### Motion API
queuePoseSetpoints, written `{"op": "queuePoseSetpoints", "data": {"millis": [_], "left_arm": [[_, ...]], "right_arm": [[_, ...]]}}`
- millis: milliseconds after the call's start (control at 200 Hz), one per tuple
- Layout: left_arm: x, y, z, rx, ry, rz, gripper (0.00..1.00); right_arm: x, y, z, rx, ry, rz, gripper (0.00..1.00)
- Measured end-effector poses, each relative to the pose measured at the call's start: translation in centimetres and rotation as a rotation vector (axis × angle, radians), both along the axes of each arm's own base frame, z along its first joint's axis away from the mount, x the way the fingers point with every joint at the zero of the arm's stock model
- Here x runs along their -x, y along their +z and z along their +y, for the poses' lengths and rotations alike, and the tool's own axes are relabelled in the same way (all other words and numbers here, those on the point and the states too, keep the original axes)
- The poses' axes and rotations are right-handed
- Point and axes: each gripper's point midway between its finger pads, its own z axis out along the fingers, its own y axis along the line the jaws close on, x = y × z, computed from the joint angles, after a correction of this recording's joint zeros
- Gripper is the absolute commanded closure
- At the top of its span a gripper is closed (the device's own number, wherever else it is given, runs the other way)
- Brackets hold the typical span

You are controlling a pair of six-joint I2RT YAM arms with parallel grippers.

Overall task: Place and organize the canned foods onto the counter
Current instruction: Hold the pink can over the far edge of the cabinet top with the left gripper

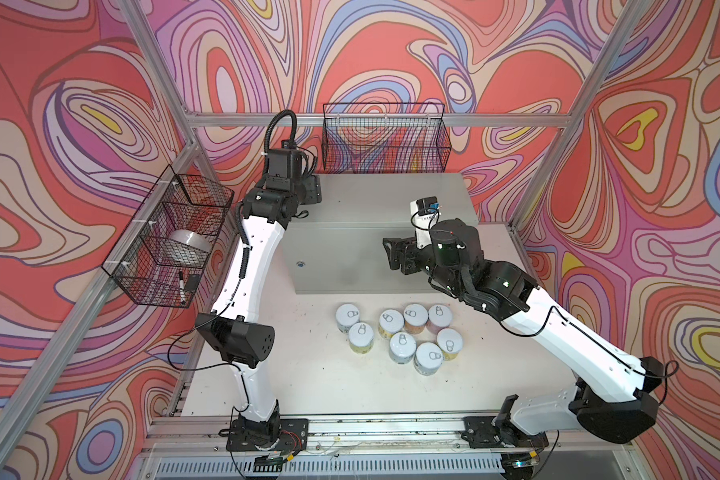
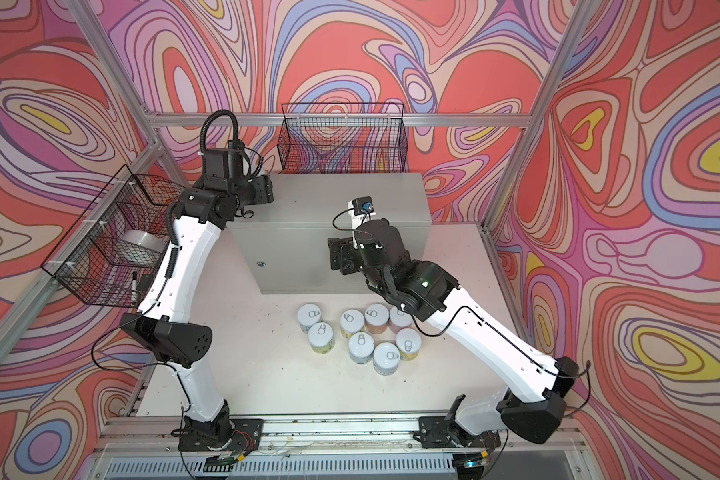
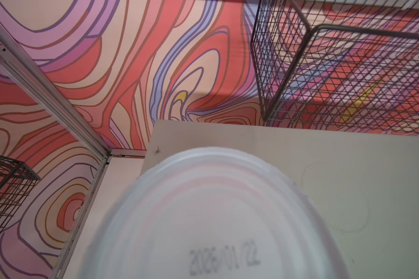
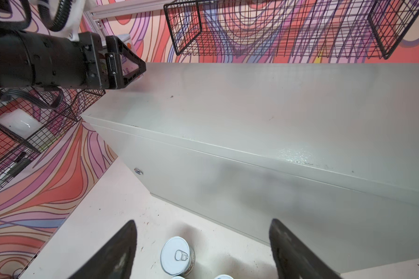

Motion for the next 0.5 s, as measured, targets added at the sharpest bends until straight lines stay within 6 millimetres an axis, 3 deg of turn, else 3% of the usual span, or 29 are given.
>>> {"op": "queuePoseSetpoints", "data": {"millis": [205, 496], "left_arm": [[-1.8, -0.1, 0.2, 0.020, 0.017, -0.024, 1.00], [-4.9, -1.9, 1.5, 0.026, 0.056, -0.036, 1.00]], "right_arm": [[-0.6, 0.1, 0.4, 0.007, -0.003, -0.001, 0.12], [-1.4, -0.5, 0.3, 0.027, -0.016, 0.011, 0.11]]}}
